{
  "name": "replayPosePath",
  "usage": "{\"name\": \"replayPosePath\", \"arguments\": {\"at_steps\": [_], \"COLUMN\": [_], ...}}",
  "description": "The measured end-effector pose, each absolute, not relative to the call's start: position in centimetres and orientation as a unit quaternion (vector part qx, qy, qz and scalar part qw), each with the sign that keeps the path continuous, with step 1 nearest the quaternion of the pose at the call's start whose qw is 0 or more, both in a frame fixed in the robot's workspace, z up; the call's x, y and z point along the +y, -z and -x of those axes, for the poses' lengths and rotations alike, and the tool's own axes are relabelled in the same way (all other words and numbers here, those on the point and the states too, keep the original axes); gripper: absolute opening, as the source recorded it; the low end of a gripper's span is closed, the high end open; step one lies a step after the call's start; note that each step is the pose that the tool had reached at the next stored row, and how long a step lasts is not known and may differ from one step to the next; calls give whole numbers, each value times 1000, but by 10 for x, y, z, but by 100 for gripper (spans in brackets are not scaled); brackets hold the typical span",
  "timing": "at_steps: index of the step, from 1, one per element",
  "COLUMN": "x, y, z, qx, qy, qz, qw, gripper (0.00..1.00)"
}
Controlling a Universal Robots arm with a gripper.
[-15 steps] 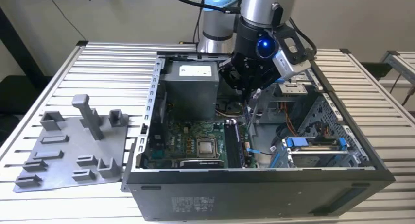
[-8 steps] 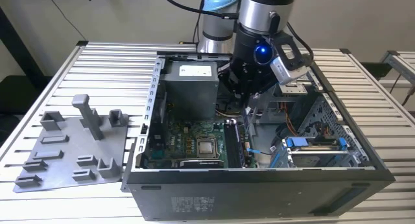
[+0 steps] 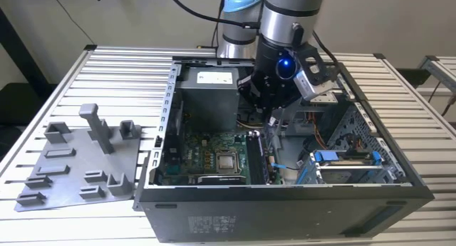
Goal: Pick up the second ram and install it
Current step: 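Insert the second ram into the second slot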
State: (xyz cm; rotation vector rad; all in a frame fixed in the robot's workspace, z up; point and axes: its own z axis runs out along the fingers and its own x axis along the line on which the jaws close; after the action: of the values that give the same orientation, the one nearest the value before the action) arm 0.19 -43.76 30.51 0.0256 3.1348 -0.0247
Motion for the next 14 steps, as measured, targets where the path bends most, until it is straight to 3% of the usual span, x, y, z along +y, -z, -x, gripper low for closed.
{"name": "replayPosePath", "arguments": {"at_steps": [14], "x": [-438], "y": [-281], "z": [1], "qx": [1000], "qy": [8], "qz": [-8], "qw": [-1], "gripper": [14]}}
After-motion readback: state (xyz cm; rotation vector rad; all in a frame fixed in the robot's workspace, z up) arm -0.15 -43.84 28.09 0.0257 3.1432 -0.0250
